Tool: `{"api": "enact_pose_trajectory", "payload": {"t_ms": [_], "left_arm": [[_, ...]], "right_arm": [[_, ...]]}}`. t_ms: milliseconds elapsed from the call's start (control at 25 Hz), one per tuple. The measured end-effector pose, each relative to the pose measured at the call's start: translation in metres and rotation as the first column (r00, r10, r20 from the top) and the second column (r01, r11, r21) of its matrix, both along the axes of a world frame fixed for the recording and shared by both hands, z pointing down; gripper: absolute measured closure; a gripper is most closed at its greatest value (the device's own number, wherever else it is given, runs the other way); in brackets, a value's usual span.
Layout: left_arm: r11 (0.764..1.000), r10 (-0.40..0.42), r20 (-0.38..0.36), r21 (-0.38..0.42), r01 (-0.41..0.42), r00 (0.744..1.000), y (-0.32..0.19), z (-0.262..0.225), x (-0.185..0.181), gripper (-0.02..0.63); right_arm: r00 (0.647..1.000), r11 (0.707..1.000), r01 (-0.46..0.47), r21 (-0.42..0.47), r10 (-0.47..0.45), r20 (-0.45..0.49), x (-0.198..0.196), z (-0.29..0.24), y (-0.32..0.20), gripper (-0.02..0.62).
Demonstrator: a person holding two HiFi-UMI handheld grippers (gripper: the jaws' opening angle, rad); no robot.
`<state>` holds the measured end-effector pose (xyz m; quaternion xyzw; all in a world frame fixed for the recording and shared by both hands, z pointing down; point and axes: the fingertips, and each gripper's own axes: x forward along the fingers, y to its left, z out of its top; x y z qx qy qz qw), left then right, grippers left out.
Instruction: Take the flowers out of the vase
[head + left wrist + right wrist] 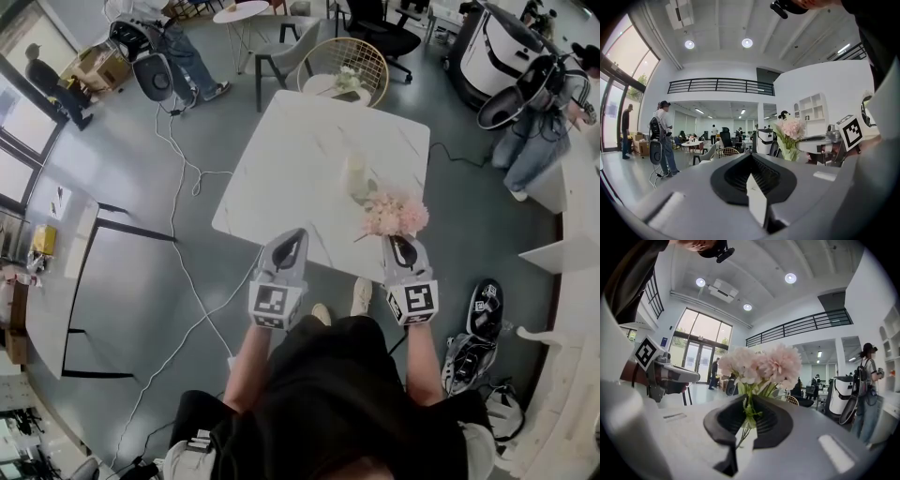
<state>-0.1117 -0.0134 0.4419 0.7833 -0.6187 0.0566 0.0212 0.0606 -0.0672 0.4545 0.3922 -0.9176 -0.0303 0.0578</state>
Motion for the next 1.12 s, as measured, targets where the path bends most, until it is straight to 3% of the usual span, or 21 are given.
{"api": "enact_pose_trajectory", "payload": {"t_ms": [1120], "left_arm": [[1.000, -0.002, -0.009, 0.003, 0.002, 1.000, -0.0019, 0.0001, -0.0014, 0.598]], "right_arm": [[1.000, 1.000, 0.011, 0.015, -0.011, -0.009, -0.0040, -0.0077, -0.0025, 0.569]]}}
